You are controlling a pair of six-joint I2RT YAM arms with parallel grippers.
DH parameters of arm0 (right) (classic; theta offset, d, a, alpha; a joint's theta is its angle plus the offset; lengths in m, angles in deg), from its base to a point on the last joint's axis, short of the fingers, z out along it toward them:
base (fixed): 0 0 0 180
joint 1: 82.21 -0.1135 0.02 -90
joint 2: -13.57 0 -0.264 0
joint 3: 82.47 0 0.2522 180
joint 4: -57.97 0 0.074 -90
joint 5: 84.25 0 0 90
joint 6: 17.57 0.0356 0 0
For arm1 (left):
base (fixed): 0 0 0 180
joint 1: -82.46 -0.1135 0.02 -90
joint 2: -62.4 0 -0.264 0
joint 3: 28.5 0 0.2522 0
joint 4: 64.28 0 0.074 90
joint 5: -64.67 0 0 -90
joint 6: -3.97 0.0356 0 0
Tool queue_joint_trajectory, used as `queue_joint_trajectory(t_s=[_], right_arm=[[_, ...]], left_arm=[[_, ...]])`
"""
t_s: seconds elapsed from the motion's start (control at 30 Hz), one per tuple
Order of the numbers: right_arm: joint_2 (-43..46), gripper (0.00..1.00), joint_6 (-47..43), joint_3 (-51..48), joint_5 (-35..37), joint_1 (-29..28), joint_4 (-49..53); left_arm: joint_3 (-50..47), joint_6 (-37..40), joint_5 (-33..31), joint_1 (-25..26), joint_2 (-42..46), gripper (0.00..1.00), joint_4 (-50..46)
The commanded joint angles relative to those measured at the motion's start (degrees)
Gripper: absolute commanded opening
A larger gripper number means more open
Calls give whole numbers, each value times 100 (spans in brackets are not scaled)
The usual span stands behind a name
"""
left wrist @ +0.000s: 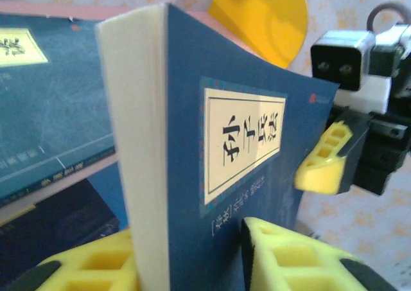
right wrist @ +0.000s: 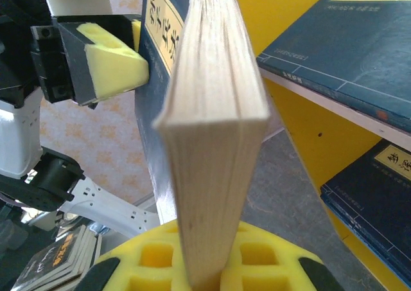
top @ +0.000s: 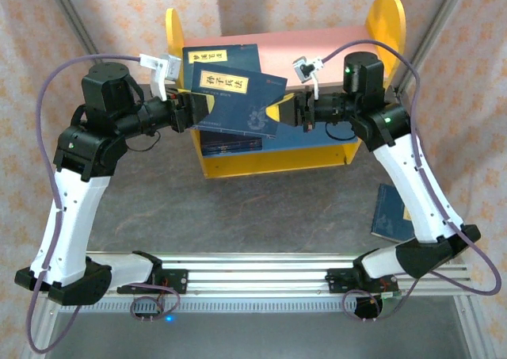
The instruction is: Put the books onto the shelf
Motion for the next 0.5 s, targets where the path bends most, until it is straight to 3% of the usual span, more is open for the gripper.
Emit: queue_joint_trajectory(t_s=[0.0,0.1,0.2,0.33,0.47], right_arm=[[5,5,109,278,-52,-1,-247],[36,8,252,209,100,-1,-378],[51,17,528,167,355,-1,-603],[28,33,1026,160,1129,8,-912],[-35,56,1529,257,1672,12,-1210]], left_arm=[[-98,57,284,4,70,20,292],[-249,-100,248,5,162,11,626],[-443,-383,236,5,249,3,1120],[-639,-779,-62,-5,348,0,1776],[-671,-1234,-292,-69,340,0,2434]])
